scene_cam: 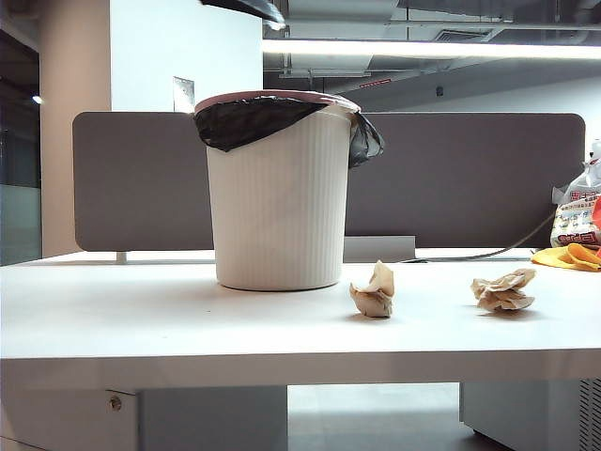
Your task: Pick up all the trash on the table and put it in the trash can.
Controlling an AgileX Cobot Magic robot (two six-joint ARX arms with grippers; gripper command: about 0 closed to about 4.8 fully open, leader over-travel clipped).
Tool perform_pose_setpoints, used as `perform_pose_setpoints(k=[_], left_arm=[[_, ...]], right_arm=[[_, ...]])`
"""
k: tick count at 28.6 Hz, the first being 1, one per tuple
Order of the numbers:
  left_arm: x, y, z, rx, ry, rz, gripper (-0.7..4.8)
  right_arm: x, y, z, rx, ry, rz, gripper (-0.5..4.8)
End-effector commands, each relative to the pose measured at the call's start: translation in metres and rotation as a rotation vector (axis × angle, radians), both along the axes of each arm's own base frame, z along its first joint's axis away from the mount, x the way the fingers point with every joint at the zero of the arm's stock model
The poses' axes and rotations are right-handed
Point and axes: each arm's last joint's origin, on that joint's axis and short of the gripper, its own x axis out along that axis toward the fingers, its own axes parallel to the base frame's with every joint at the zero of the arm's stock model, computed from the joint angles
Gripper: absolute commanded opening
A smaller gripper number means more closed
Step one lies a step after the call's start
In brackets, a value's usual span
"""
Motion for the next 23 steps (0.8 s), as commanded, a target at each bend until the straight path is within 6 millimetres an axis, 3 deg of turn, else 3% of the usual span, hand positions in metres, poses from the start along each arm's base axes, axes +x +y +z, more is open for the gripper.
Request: perform_pose_setpoints(k=[1,7,14,18,23], left_arm=[[-0.011,-0.018,-0.017,0.051,0.036,-0.053,4.79],[-0.029,-0.053,-0.065,0.183,0.064,-0.028,4.79],[-0.028,-0.06,-0.138,0.13,0.119,0.078,4.79],[-0.024,-0.062,-0.169,0.113,0.071,0.115,4.79],[-0.016,-0.074,-0.2,0.141,0.096,0.106,4.79]], right_arm=[[-0.011,-0.005,-0.004,-0.021,0.035,-0.005,-0.05],[-0.035,-0.015,-0.018,-0.029,0.06,-0.006,-0.05],[-0.061,-0.026,-0.059,0.068,0.039,-0.029,-0.05],[-0.063,-0.027,-0.091,0.061,0.132,-0.029,-0.05],[-0.058,-0.024,-0.109,0.065,0.208,-0.006,-0.05]])
